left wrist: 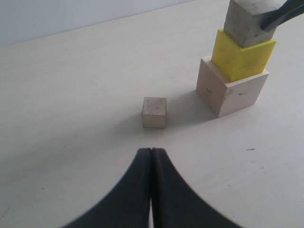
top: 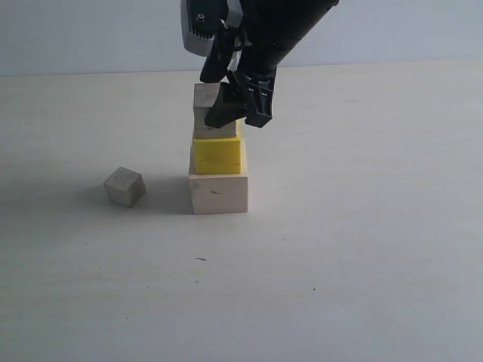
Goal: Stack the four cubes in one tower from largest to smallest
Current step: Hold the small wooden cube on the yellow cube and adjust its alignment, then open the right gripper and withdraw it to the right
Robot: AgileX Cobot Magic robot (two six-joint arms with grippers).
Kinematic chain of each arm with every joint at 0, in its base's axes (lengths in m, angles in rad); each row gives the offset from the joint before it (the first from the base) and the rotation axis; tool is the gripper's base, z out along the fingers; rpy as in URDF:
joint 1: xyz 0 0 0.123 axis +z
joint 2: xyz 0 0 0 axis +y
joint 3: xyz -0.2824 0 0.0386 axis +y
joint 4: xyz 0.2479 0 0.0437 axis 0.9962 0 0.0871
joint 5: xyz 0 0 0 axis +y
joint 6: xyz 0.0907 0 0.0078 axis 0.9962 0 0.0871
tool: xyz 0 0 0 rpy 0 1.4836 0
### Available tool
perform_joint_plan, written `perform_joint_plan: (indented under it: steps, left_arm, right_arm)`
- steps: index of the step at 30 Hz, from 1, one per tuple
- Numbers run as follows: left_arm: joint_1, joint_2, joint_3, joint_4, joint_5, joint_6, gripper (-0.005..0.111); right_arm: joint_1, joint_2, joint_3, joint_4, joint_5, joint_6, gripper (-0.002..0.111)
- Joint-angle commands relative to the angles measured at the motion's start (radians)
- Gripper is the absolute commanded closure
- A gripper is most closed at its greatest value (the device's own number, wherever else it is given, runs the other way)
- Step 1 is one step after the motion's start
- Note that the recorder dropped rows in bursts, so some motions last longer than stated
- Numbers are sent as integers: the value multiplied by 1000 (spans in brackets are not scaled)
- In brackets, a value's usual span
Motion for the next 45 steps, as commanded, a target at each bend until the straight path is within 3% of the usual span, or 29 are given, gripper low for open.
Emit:
perform_joint_plan:
  steps: [1,45]
  left_arm:
    - [2,-6,5,2,-10,-3,107]
    - [2,-6,5,2,-10,-3,107]
  right_arm:
    - [-2,0,0,-15,-6,11,43]
    - [-2,-17,0,33,-18,86,43]
